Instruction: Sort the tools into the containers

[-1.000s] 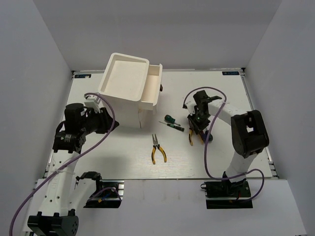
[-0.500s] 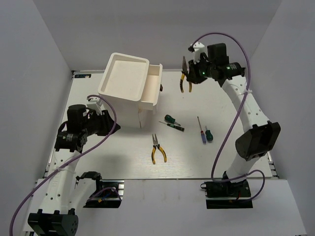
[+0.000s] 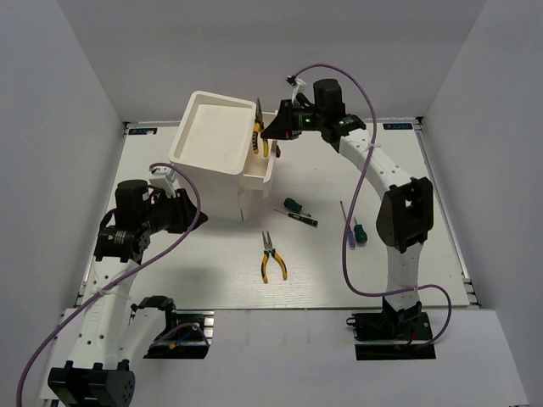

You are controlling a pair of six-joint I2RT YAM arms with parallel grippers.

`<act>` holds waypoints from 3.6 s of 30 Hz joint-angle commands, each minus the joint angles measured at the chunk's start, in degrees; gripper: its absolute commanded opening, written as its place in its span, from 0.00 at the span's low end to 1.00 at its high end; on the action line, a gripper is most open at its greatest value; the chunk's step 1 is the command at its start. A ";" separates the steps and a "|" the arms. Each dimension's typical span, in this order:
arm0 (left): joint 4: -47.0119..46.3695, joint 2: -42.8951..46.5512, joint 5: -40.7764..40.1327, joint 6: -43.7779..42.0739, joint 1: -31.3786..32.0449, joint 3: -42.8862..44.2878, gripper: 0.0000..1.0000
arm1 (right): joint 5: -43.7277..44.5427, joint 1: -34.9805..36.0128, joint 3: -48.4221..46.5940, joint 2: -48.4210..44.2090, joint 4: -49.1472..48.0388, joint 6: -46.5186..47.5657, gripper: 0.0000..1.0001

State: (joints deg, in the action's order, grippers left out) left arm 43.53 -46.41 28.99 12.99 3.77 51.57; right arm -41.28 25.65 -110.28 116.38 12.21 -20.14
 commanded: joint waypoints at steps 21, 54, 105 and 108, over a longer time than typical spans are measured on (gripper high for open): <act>-2.92 -5.70 2.03 0.54 1.94 4.59 0.48 | -5.74 0.81 3.32 1.05 -16.78 0.72 0.55; -5.83 -42.61 -37.51 17.24 49.32 9.07 0.66 | 14.30 -12.55 44.18 -31.65 0.71 24.89 0.50; 4.71 -44.55 -57.70 4.33 51.70 51.32 0.00 | 9.20 -24.33 50.34 -36.92 1.42 22.60 0.48; 5.95 -45.26 -64.47 2.92 49.50 56.33 0.00 | 8.67 -24.77 50.69 -37.10 1.41 22.69 0.48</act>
State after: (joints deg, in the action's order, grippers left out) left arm 47.64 -93.27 -23.86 18.85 55.61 102.08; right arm -31.46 1.48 -59.94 81.47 14.09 1.93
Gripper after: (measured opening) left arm 0.265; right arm 0.480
